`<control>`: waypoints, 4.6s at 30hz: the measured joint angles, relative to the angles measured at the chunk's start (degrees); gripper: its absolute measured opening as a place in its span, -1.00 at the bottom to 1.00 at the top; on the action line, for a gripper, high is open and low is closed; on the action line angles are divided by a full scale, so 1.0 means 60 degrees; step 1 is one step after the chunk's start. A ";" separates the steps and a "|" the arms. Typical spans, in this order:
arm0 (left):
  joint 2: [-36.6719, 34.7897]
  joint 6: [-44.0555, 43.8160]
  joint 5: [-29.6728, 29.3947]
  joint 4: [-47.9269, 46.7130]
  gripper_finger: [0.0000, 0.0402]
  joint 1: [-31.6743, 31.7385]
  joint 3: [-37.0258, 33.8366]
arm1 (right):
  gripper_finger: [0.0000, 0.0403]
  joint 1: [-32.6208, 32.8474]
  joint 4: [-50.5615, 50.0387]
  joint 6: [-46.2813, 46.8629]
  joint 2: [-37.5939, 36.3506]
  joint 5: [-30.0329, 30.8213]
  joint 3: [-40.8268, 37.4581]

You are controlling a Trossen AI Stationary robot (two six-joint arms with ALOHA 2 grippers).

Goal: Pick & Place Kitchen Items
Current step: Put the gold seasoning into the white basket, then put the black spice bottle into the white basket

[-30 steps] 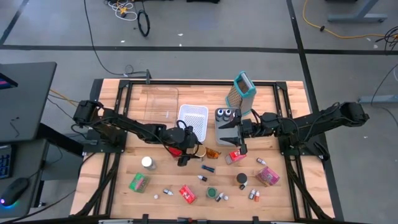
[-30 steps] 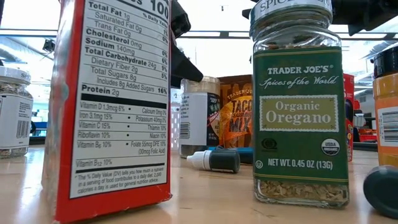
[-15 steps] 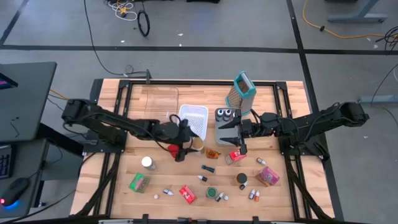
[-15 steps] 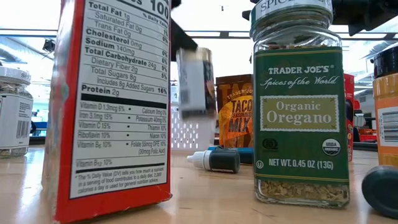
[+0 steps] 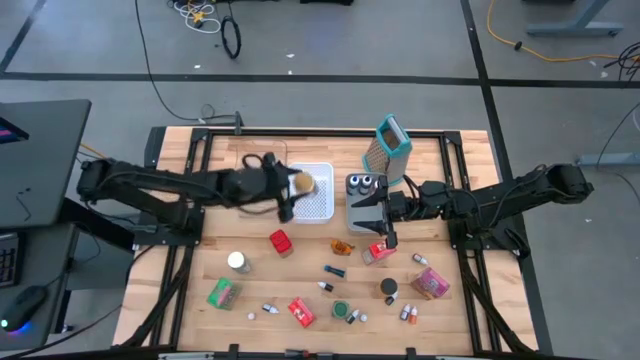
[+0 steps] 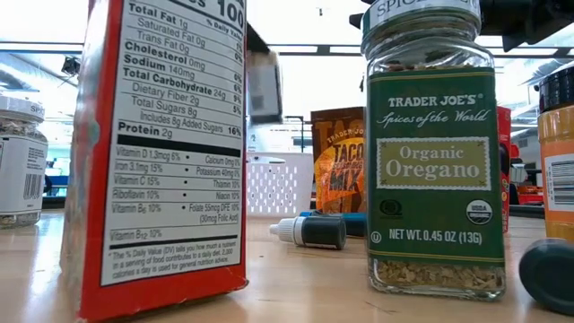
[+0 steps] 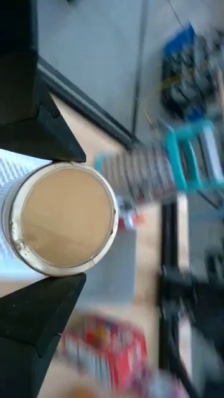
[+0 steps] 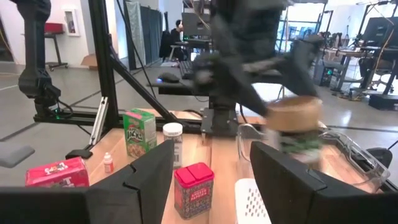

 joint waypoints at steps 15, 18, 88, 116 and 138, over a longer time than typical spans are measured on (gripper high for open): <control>0.2653 -0.1593 -0.0030 0.0101 0.41 0.2408 -0.0011 | 0.11 -0.0002 -0.0073 -0.0004 0.0000 -0.0003 0.0004; 0.2903 -0.1856 0.0066 0.0081 0.44 0.2523 -0.0011 | 0.11 -0.0001 -0.0103 -0.0004 0.0000 -0.0003 0.0004; 0.0652 -0.0865 0.0849 -0.1646 0.70 -0.0611 -0.0007 | 0.11 0.1244 -0.1037 -0.0317 0.0004 -0.4349 0.0007; 0.0656 -0.1337 -0.0514 -0.0478 0.70 -0.0540 -0.0007 | 0.11 0.3108 -0.4099 0.1365 0.1147 -0.2649 0.0015; 0.0659 -0.1689 -0.0517 -0.0525 0.70 -0.0510 -0.0007 | 0.37 0.3333 -0.4773 0.1039 0.1384 -0.2583 0.0266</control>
